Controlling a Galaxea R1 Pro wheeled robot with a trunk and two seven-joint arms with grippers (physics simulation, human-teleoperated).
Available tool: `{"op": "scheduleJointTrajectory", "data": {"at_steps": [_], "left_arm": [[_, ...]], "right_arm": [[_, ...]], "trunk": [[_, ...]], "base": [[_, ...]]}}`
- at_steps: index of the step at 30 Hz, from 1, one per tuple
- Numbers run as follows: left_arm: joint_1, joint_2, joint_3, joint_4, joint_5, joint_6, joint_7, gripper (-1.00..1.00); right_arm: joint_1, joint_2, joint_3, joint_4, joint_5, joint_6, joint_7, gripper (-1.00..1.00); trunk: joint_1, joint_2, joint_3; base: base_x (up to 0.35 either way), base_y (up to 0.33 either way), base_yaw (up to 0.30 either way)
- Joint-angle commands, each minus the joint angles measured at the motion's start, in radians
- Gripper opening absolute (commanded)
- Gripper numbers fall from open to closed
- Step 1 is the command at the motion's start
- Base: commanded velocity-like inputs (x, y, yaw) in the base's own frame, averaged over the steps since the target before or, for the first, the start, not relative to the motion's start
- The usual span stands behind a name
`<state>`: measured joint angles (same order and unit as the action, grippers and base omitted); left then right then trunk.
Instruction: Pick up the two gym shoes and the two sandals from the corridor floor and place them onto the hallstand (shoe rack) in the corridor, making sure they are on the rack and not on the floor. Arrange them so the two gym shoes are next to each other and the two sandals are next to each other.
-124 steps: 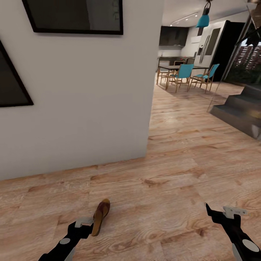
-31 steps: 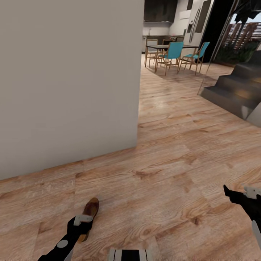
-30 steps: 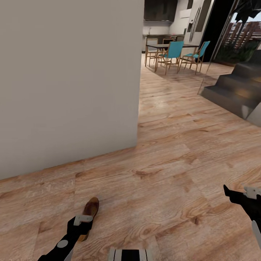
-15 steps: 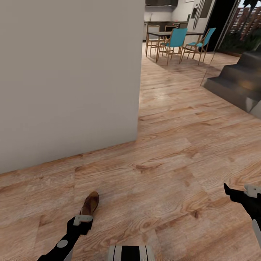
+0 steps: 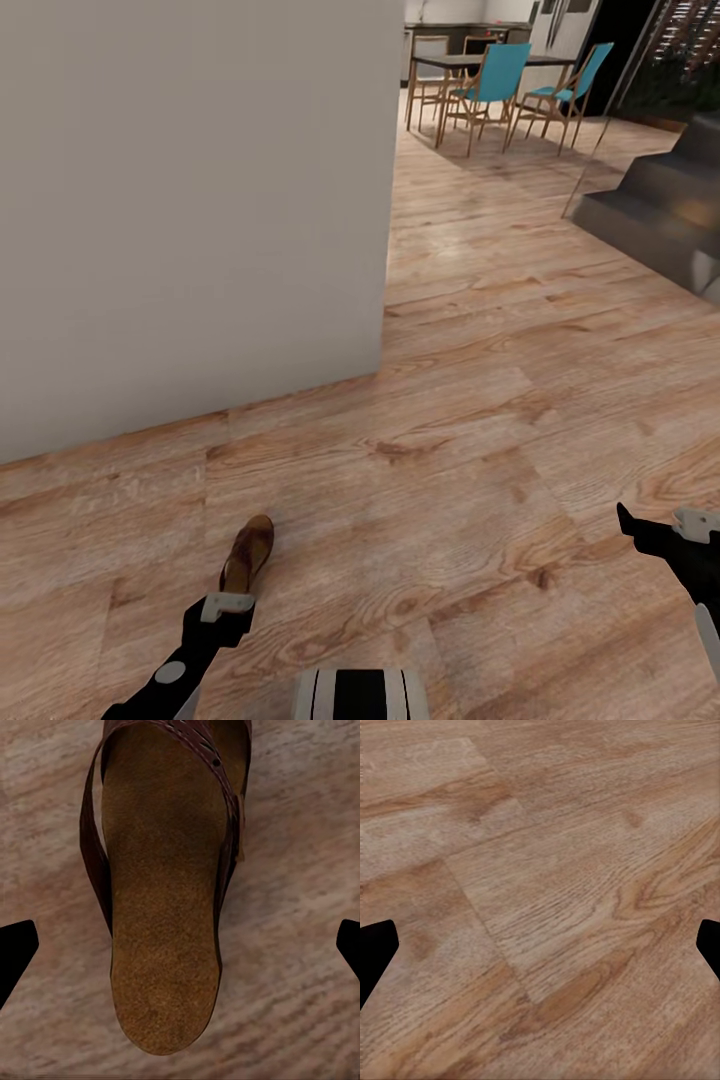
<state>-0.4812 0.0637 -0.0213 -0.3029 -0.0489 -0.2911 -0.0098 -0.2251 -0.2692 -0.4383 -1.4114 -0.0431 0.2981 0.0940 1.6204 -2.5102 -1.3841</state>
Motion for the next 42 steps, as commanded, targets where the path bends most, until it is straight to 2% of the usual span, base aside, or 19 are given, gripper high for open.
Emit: {"op": "scheduleJointTrajectory", "data": {"at_steps": [1,6,23,33,42], "left_arm": [[0.0,0.0,-0.002,0.001,-0.005,-0.003,0.001,1.0],[0.0,0.001,-0.002,0.001,-0.005,-0.003,0.001,1.0],[-0.002,0.001,0.0,0.001,-0.006,-0.006,0.001,1.0],[-0.001,0.001,0.0,0.001,-0.007,-0.008,0.001,1.0],[-0.001,0.001,0.0,0.001,-0.006,-0.01,0.007,1.0]], "right_arm": [[0.0,0.0,-0.002,-0.002,-0.004,0.006,0.005,1.0],[0.0,0.0,-0.002,-0.003,-0.004,0.006,0.005,1.0],[0.0,0.0,-0.002,-0.004,-0.004,0.006,0.004,1.0],[0.0,0.0,-0.002,-0.006,-0.004,0.006,0.005,1.0],[0.0,0.0,0.0,-0.009,-0.004,0.006,0.005,1.0]], "trunk": [[0.0,0.0,-0.001],[0.0,0.0,-0.003],[0.007,-0.004,-0.08],[0.007,-0.004,-0.094],[0.007,-0.004,-0.097]], "base": [[0.0,0.0,0.043],[0.0,0.0,0.021],[0.0,0.0,0.044],[0.0,0.0,0.064],[0.087,0.076,0.01]]}}
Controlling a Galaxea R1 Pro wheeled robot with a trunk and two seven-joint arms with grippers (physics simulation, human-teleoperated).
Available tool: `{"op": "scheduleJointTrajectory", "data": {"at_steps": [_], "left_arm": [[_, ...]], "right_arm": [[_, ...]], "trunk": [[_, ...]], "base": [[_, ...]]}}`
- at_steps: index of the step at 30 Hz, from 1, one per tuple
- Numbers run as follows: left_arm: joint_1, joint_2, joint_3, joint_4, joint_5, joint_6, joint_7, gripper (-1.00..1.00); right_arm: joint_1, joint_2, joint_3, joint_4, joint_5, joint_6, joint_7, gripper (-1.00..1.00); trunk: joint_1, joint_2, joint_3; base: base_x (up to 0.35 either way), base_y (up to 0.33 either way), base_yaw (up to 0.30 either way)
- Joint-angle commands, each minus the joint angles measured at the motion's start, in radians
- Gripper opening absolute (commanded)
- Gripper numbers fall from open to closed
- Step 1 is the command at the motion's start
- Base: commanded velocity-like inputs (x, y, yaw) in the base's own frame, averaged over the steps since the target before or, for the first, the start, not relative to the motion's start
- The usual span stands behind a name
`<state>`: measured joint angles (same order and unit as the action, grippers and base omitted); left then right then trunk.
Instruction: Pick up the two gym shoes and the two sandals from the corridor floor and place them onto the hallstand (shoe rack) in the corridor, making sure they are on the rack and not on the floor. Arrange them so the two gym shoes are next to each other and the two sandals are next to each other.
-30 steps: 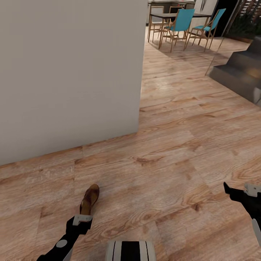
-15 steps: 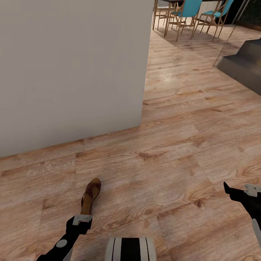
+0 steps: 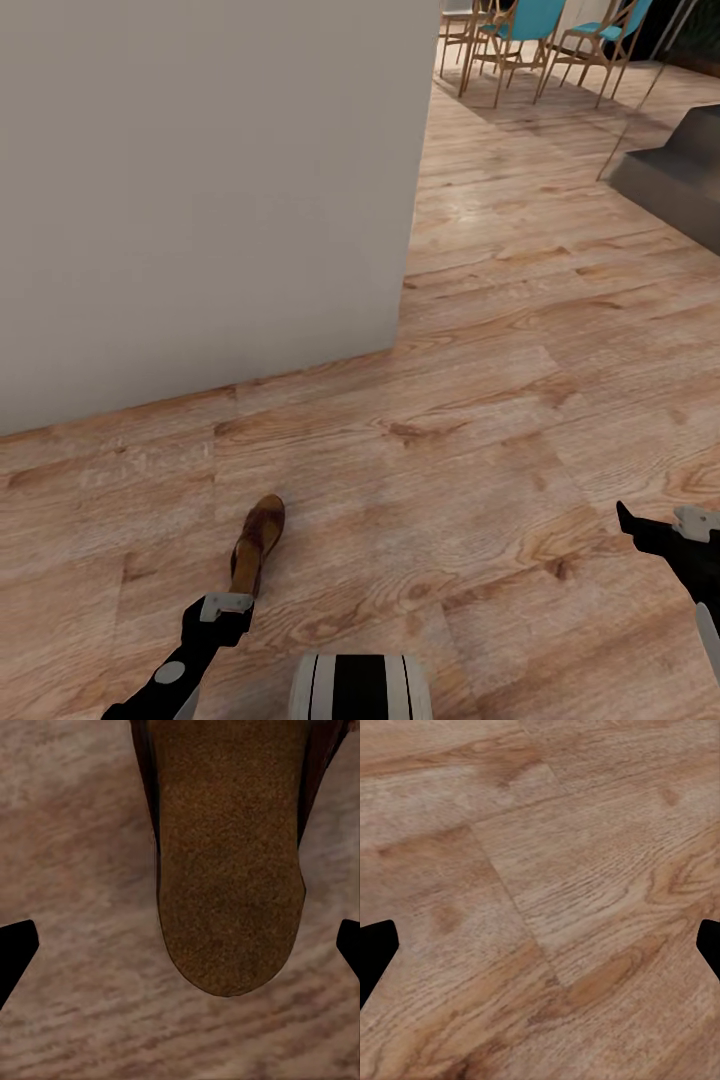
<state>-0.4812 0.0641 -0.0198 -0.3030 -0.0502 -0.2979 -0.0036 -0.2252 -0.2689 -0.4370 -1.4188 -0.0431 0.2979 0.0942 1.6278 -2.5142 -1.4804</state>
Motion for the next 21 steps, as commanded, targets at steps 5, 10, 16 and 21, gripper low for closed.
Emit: {"op": "scheduleJointTrajectory", "data": {"at_steps": [5,10,16,21], "left_arm": [[0.0,0.0,-0.002,0.001,-0.005,-0.007,0.002,1.0],[0.0,-0.001,-0.002,0.001,-0.005,-0.007,0.003,1.0],[0.0,-0.001,-0.002,0.001,-0.006,-0.007,0.005,1.0],[0.0,-0.001,-0.002,0.001,-0.006,-0.008,0.005,1.0]], "right_arm": [[0.0,0.0,-0.002,-0.002,-0.004,0.006,0.005,1.0],[0.0,0.0,-0.002,-0.002,-0.004,0.006,0.005,1.0],[0.0,0.0,-0.002,-0.002,-0.004,0.006,0.005,1.0],[0.0,0.0,-0.002,-0.002,-0.004,0.006,0.005,1.0]], "trunk": [[0.0,0.0,-0.001],[0.0,0.0,-0.001],[0.0,0.0,-0.001],[0.0,0.0,-0.001]], "base": [[0.057,0.052,0.001],[0.037,0.011,0.0],[0.04,0.002,0.0],[0.007,0.0,0.0]]}}
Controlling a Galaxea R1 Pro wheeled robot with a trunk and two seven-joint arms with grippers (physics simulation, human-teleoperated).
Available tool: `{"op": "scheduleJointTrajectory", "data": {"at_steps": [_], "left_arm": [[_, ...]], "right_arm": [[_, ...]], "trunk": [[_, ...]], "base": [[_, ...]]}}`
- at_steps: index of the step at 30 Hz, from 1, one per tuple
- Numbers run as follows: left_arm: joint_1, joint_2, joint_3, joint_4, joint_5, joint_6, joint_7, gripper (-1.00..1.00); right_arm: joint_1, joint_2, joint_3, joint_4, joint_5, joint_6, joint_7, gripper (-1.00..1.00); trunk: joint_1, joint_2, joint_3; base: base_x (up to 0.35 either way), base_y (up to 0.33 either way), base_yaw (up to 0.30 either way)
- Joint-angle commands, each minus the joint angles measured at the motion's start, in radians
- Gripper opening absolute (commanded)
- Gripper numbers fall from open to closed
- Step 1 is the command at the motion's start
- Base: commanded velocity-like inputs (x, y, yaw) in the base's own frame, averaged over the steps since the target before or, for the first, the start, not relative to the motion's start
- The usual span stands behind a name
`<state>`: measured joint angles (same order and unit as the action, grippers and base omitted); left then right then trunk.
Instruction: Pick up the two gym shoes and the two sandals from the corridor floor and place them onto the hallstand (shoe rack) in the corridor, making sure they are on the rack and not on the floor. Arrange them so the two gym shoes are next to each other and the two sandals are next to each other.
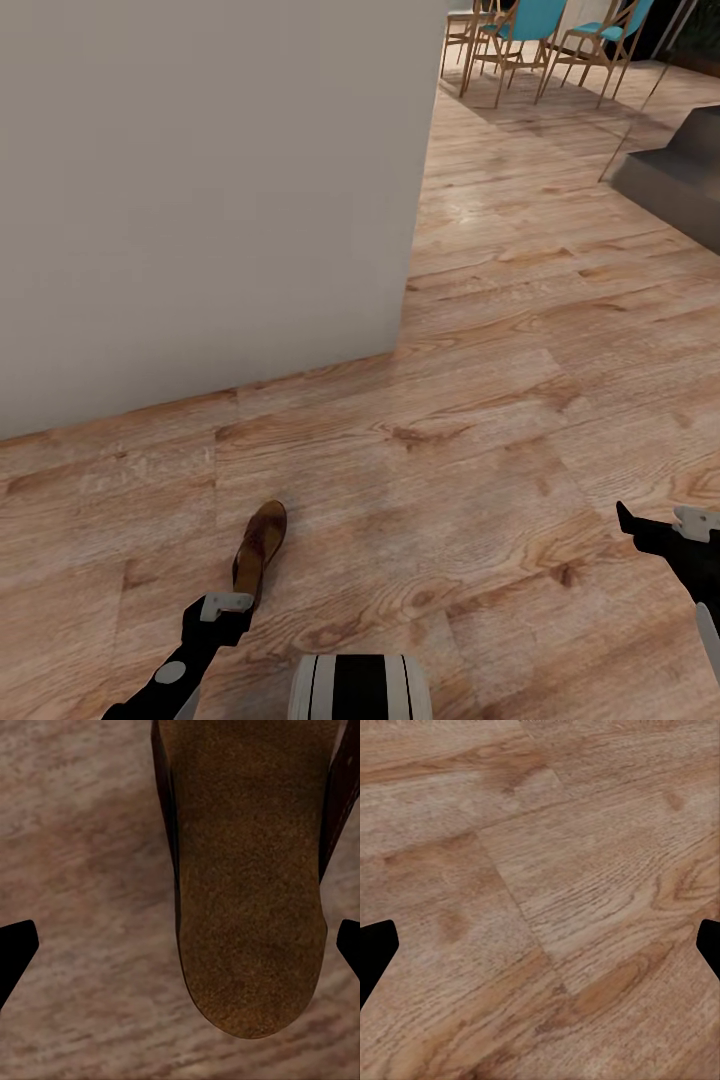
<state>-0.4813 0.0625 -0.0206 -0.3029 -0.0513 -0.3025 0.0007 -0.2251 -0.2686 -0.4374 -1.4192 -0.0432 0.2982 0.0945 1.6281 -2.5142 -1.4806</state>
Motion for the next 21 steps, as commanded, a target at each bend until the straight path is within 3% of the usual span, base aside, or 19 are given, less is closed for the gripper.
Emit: {"op": "scheduleJointTrajectory", "data": {"at_steps": [1,18,21], "left_arm": [[0.0,0.0,-0.002,0.001,-0.005,-0.004,0.001,1.0],[0.0,0.0,-0.001,-0.001,-0.004,-0.003,0.002,1.0],[0.0,0.0,-0.001,-0.001,-0.004,-0.003,0.002,1.0]], "right_arm": [[0.0,0.0,-0.002,-0.001,-0.004,0.006,0.005,1.0],[0.0,0.0,-0.002,-0.001,-0.004,0.006,0.005,1.0],[0.0,0.0,-0.002,-0.001,-0.004,0.006,0.005,1.0]], "trunk": [[0.0,0.0,-0.001],[0.0,0.0,-0.001],[0.001,-0.001,-0.012]], "base": [[0.003,0.0,0.0],[0.0,0.0,-0.065],[0.0,0.0,-0.014]]}}
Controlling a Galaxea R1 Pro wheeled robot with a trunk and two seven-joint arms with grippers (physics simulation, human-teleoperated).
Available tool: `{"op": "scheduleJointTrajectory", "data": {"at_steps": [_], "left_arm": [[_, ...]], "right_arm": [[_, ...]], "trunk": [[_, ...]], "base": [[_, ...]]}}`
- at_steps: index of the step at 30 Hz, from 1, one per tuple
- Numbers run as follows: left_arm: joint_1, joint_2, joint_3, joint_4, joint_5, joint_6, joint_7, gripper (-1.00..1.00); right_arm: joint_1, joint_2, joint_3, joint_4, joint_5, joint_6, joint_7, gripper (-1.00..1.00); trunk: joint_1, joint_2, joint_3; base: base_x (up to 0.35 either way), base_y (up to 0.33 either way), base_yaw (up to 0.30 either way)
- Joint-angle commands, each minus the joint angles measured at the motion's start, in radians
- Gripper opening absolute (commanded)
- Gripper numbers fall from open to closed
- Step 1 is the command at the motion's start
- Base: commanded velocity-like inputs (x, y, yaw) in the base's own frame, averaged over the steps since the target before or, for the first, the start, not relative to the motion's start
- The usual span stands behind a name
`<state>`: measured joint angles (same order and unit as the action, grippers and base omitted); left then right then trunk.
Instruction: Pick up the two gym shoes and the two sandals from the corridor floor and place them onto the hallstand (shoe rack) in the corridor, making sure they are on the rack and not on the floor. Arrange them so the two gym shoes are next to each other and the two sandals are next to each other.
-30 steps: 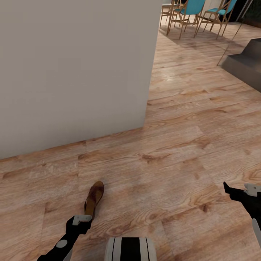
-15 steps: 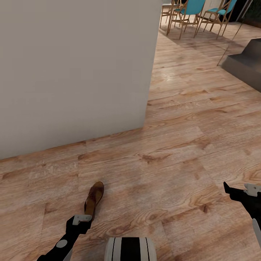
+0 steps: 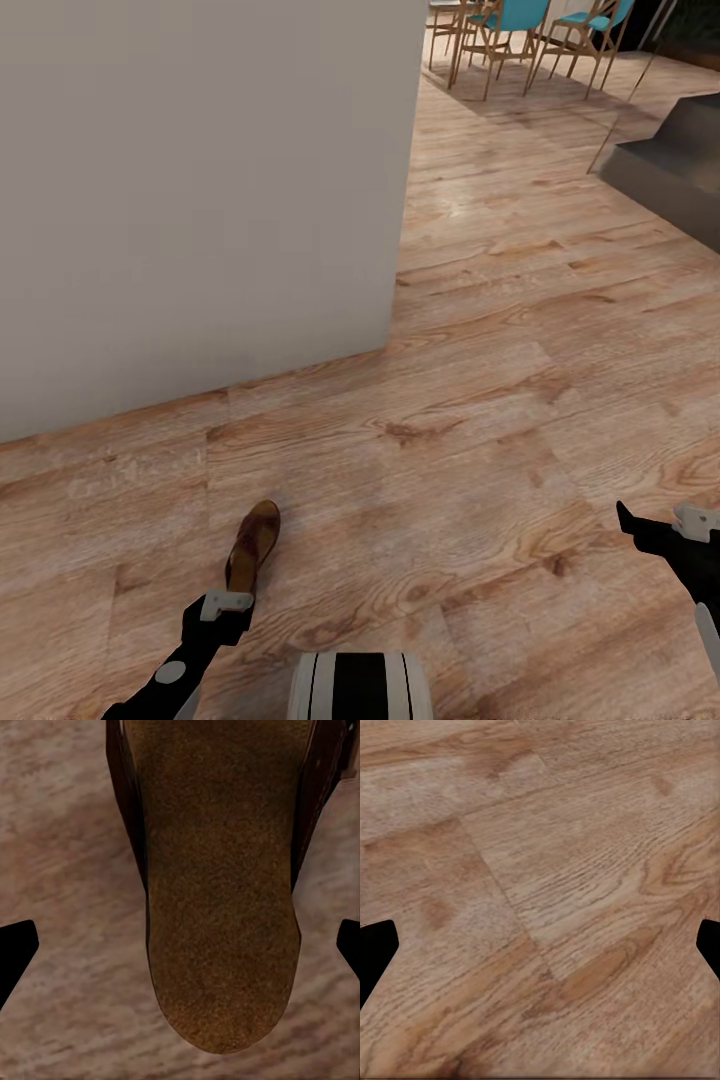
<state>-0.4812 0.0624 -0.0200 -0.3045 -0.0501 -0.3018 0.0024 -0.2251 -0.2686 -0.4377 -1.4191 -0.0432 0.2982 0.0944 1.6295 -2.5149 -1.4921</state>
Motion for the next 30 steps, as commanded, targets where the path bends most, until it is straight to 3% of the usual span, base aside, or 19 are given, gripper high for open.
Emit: {"op": "scheduleJointTrajectory", "data": {"at_steps": [1,10,20,30], "left_arm": [[0.0,0.0,-0.002,0.001,-0.005,-0.003,0.001,1.0],[0.0,0.0,-0.002,0.001,-0.005,-0.005,0.001,1.0],[0.0,-0.001,-0.002,0.002,-0.005,-0.003,0.001,1.0],[0.0,-0.001,-0.002,0.002,-0.005,-0.003,0.001,1.0]], "right_arm": [[0.0,0.0,-0.002,-0.001,-0.004,0.006,0.005,1.0],[0.0,0.0,-0.002,-0.001,-0.004,0.006,0.004,1.0],[0.0,0.0,-0.001,-0.001,-0.004,0.006,0.005,1.0],[0.0,0.0,-0.002,-0.001,-0.004,0.006,0.005,1.0]], "trunk": [[0.0,0.0,-0.005],[0.004,-0.003,-0.044],[0.004,-0.003,-0.051],[0.008,-0.004,-0.082]], "base": [[0.0,0.0,-0.009],[0.0,0.0,-0.002],[0.0,0.0,0.0],[0.0,0.0,0.0]]}}
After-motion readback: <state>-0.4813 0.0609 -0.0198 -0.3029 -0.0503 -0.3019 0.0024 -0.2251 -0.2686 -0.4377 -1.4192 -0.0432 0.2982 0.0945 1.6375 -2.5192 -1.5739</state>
